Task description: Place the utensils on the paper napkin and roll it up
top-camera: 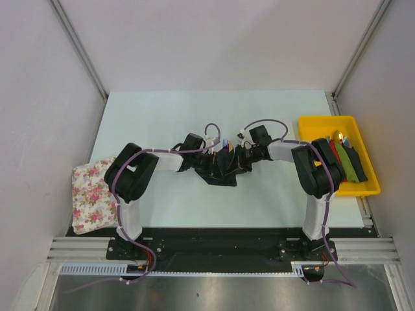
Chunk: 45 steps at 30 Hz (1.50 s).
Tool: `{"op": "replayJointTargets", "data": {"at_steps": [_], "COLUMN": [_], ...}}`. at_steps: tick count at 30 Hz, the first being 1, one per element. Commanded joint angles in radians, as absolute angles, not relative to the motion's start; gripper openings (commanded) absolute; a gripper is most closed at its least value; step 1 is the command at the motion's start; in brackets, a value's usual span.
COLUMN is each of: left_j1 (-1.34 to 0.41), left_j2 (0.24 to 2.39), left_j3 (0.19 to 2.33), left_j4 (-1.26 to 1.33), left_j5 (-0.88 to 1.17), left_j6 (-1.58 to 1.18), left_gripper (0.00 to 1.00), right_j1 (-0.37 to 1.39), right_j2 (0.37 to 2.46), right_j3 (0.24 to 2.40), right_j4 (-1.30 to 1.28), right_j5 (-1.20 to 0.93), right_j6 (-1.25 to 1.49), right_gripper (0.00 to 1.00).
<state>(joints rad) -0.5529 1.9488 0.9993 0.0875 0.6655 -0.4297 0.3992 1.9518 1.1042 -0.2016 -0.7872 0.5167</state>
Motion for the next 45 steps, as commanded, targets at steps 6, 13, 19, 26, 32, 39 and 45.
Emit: {"op": "replayJointTargets", "data": {"at_steps": [6,13,19,26,32,39,45], "left_j1": [-0.549,-0.522,-0.45,-0.411,-0.408,-0.408,-0.425], "left_j2": [1.928,1.816,1.75,1.779,1.821,1.882,1.943], "left_j3": [0.991,0.937,0.891,0.917,0.98,1.049,1.111], "left_j4": [0.075,0.058,0.101,0.198,0.242,0.258,0.247], "left_j5": [0.632,0.661,0.702,0.71,0.698,0.695,0.713], "left_j6": [-0.416,-0.385,-0.442,-0.551,-0.613,-0.652,-0.67], "left_gripper": [0.01,0.14,0.28,0.44,0.46,0.45,0.35], "right_j1": [0.408,0.407,0.41,0.411,0.414,0.414,0.416], "right_j2": [2.014,2.048,2.045,2.034,2.033,2.029,2.029], "right_j3": [1.141,1.146,1.138,1.132,1.132,1.126,1.12], "right_j4": [-0.121,-0.124,-0.112,-0.098,-0.083,-0.077,-0.06], "right_j5": [-0.801,-0.785,-0.788,-0.805,-0.818,-0.818,-0.81], "right_j6": [0.581,0.575,0.577,0.583,0.584,0.574,0.577], "right_gripper": [0.0,0.0,0.2,0.5,0.58,0.65,0.62]}}
